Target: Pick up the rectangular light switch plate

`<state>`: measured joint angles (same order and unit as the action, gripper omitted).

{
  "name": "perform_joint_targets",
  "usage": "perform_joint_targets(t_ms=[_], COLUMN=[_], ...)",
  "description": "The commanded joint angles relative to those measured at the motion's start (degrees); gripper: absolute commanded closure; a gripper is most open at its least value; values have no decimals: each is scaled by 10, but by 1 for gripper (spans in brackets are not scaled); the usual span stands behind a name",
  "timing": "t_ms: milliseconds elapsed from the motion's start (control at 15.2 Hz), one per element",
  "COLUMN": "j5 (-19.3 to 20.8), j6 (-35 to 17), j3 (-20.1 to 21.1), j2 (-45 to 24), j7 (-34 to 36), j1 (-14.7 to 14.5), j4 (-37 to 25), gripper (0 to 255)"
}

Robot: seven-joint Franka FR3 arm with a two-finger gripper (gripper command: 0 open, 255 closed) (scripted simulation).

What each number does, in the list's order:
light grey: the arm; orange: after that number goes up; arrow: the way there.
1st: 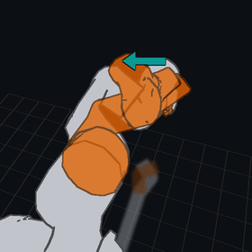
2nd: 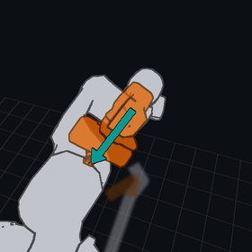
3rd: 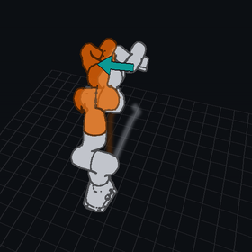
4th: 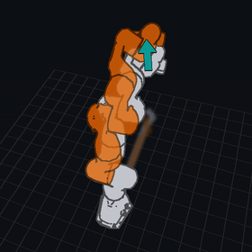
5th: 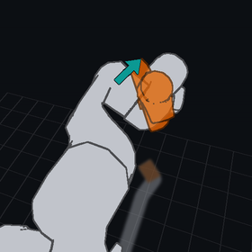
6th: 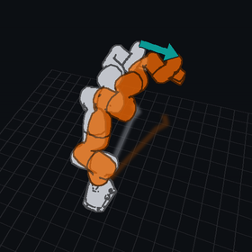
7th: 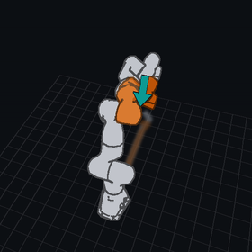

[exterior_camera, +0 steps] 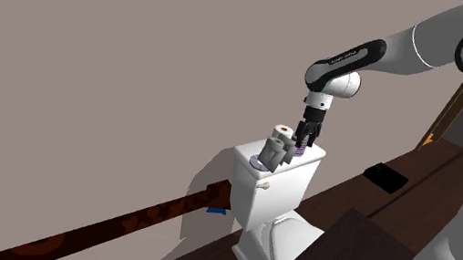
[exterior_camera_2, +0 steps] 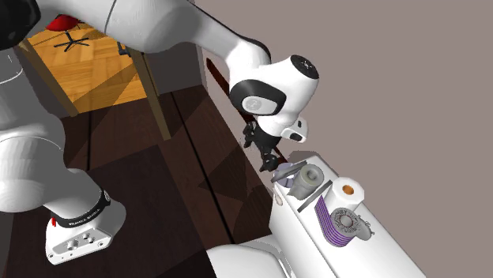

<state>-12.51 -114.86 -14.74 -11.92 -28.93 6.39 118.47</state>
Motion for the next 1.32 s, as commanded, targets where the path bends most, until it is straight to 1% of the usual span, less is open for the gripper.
perform_joint_targets(t_ms=[0,264,396,462,924,1056,1122,1254], j5=[-25,-68,-85,-90,-100,-101,-101,-101], j6=[-1,9,19,22,-12,-15,-16,-15], j3=[2,14,22,25,32,32,32,32], j2=[-46,-144,-194,-209,-243,-246,-246,-246], j7=[-26,-68,-83,-87,-99,-100,-101,-101], j1=[11,38,53,58,61,62,62,62], j4=[-38,-132,-185,-201,-200,-200,-198,-199], gripper=[0,0,0,0,0,0,255,255])
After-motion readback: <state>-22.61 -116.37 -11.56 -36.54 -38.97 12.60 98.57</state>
